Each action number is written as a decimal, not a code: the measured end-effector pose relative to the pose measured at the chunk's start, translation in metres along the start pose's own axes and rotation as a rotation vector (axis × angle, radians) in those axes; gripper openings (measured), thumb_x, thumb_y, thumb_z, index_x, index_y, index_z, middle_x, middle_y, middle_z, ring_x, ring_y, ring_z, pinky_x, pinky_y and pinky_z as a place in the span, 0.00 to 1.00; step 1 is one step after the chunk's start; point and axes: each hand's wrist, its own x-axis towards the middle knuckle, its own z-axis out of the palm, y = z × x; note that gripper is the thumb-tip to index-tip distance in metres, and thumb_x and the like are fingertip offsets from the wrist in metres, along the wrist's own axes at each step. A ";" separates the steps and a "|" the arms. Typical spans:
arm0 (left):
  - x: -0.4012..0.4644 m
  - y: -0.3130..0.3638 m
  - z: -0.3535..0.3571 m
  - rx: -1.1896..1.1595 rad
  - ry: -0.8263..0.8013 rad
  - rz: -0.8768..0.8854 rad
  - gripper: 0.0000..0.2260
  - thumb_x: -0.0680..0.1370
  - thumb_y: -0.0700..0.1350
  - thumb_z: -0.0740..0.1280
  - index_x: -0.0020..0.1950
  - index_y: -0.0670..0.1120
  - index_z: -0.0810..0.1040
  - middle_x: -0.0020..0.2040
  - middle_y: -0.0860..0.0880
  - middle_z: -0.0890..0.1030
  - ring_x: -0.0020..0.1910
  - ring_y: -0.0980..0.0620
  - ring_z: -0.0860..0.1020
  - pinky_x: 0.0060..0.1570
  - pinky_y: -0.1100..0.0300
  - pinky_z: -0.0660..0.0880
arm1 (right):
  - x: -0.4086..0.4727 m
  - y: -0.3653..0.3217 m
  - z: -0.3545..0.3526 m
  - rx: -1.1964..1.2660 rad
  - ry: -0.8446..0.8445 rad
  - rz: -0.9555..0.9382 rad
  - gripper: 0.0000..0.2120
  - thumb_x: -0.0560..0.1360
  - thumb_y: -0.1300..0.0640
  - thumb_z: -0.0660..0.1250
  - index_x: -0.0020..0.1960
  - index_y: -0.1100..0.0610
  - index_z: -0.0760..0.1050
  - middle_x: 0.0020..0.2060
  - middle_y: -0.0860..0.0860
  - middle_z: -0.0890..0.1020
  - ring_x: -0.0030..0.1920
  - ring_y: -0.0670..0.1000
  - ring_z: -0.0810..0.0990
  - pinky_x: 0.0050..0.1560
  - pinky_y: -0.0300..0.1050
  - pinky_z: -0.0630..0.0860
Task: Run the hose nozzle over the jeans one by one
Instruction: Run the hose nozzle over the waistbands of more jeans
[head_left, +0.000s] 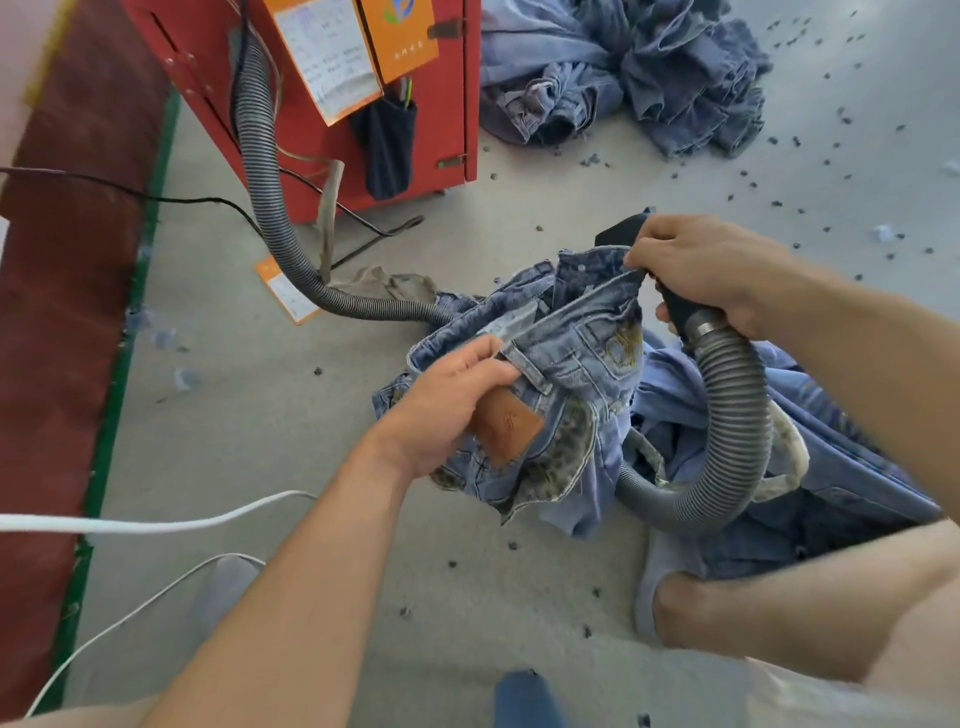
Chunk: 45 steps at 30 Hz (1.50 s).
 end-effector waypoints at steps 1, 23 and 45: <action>-0.001 0.001 0.000 -0.125 -0.016 -0.016 0.22 0.74 0.48 0.72 0.64 0.38 0.76 0.55 0.42 0.76 0.52 0.43 0.73 0.53 0.47 0.74 | 0.001 0.000 -0.001 -0.004 0.010 -0.002 0.05 0.81 0.55 0.65 0.46 0.53 0.76 0.41 0.56 0.73 0.29 0.55 0.76 0.25 0.45 0.76; -0.018 0.020 -0.010 -0.305 0.000 0.014 0.20 0.79 0.41 0.66 0.72 0.43 0.78 0.69 0.38 0.79 0.68 0.41 0.78 0.67 0.46 0.75 | -0.040 -0.001 -0.030 -0.374 0.026 -0.484 0.26 0.80 0.41 0.67 0.72 0.28 0.59 0.26 0.51 0.82 0.22 0.50 0.80 0.22 0.43 0.76; -0.023 0.029 -0.018 -0.265 0.140 -0.098 0.24 0.82 0.36 0.53 0.79 0.43 0.67 0.74 0.39 0.74 0.66 0.39 0.73 0.68 0.41 0.68 | -0.075 -0.009 0.017 -0.718 -0.024 -0.769 0.20 0.74 0.36 0.60 0.61 0.44 0.69 0.34 0.45 0.78 0.31 0.47 0.76 0.33 0.53 0.76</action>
